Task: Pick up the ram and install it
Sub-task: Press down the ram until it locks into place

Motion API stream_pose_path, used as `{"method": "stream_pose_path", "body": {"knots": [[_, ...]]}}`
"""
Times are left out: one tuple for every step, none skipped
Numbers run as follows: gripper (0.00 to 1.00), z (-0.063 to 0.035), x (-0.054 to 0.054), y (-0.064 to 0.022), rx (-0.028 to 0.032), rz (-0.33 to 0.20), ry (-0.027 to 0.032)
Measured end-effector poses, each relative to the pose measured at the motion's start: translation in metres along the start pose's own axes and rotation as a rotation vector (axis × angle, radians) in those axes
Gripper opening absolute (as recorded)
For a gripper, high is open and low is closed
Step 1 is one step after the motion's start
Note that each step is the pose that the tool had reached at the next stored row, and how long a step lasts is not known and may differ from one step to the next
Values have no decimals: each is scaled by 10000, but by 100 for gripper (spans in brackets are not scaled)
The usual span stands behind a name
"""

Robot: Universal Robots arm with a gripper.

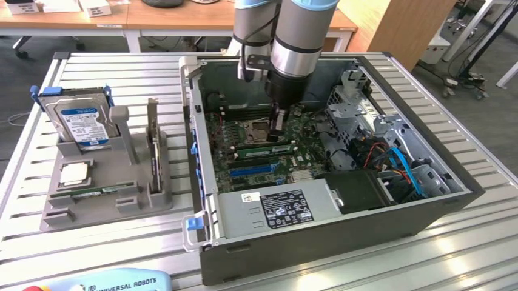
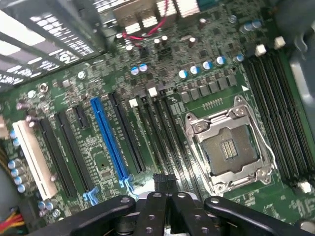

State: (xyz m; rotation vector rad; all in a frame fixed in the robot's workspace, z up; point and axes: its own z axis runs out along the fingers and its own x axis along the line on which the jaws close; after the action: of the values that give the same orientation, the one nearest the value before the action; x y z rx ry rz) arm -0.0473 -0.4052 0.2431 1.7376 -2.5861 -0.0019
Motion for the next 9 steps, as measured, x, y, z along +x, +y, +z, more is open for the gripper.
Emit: {"method": "stream_pose_path", "body": {"knots": [[10, 0, 0, 0, -3, 146, -2], [10, 1, 0, 0, -6, 296, -4], [10, 1, 0, 0, -9, 449, -6], [10, 2, 0, 0, -13, 618, -9], [10, 3, 0, 0, -16, 773, -12], [10, 3, 0, 0, -19, 933, -14], [10, 4, 0, 0, -23, 1095, -17], [10, 5, 0, 0, -26, 1258, -19], [10, 6, 0, 0, -30, 1418, -22]]}}
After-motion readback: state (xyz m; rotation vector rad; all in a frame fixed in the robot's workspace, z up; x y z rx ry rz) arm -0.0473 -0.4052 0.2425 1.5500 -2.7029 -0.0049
